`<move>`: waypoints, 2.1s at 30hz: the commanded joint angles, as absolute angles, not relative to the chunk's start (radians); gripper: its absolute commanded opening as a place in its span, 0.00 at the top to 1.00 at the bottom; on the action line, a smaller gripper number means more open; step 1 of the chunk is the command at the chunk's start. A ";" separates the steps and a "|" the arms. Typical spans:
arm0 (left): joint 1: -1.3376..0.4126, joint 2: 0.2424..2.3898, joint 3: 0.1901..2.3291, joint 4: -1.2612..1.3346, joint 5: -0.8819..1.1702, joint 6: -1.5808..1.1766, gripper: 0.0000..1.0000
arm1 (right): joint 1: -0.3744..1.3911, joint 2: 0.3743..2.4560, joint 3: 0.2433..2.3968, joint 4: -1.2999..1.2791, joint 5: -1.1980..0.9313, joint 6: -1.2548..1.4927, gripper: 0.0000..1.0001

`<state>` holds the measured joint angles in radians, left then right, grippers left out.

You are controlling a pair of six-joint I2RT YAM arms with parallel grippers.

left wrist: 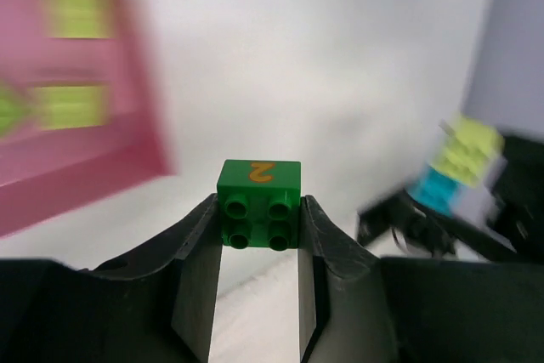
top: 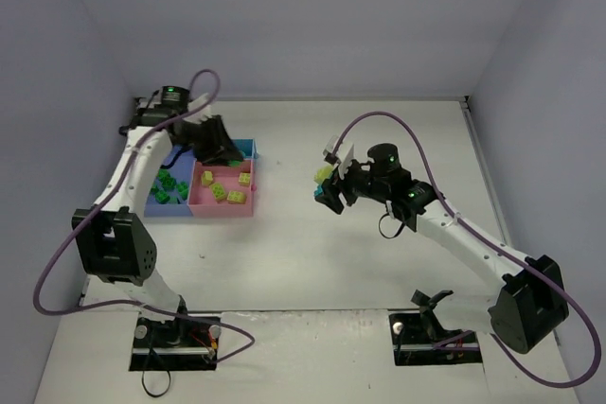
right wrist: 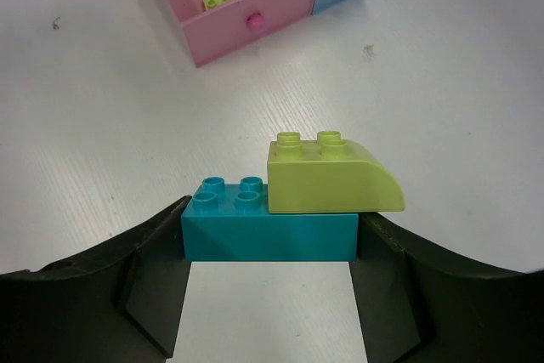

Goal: Sort the legos into containers by color

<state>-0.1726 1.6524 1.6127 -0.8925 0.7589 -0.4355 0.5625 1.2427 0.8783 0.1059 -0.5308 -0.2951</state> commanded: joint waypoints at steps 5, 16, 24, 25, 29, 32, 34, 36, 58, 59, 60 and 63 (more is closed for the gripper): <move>0.123 1.636 1.542 -0.873 0.224 -0.506 0.89 | 0.564 1.175 0.885 0.156 -0.555 -0.278 1.00; 0.189 1.766 1.574 -0.854 0.181 -0.488 0.37 | 0.569 1.166 0.896 0.141 -0.584 -0.285 1.00; 0.045 1.591 1.509 -0.769 0.533 -0.503 0.29 | 0.574 1.204 0.940 0.115 -0.664 -0.310 0.99; 0.013 1.576 1.506 -0.759 0.622 -0.514 0.29 | 0.577 1.204 0.949 0.112 -0.673 -0.313 0.99; -0.187 1.525 1.494 -0.640 0.779 -0.607 0.29 | 0.586 1.218 0.980 0.091 -0.695 -0.331 0.98; -0.307 1.519 1.497 -0.554 0.839 -0.673 0.28 | 0.592 1.233 0.997 0.080 -0.722 -0.336 0.97; -0.368 1.531 1.509 -0.523 0.857 -0.698 0.28 | 0.603 1.241 1.006 0.077 -0.727 -0.339 0.96; -0.408 1.545 1.519 -0.494 0.876 -0.718 0.28 | 0.607 1.250 1.017 0.072 -0.727 -0.348 0.95; -0.495 1.600 1.543 -0.471 0.928 -0.653 0.80 | 0.611 1.250 1.037 0.067 -0.759 -0.347 0.94; -0.495 1.597 1.543 -0.471 0.931 -0.653 0.91 | 0.611 1.249 1.034 0.067 -0.755 -0.348 0.94; -0.495 1.597 1.542 -0.466 0.936 -0.655 0.96 | 0.611 1.249 1.031 0.067 -0.752 -0.348 0.94; -0.486 1.592 1.542 -0.480 0.950 -0.647 1.00 | 0.609 1.241 1.009 0.067 -0.726 -0.354 0.94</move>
<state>-0.4942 1.6169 1.4960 -0.5480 0.8906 -0.6765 0.6041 1.2640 0.9913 0.0219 -0.7212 -0.3504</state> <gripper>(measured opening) 0.302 0.619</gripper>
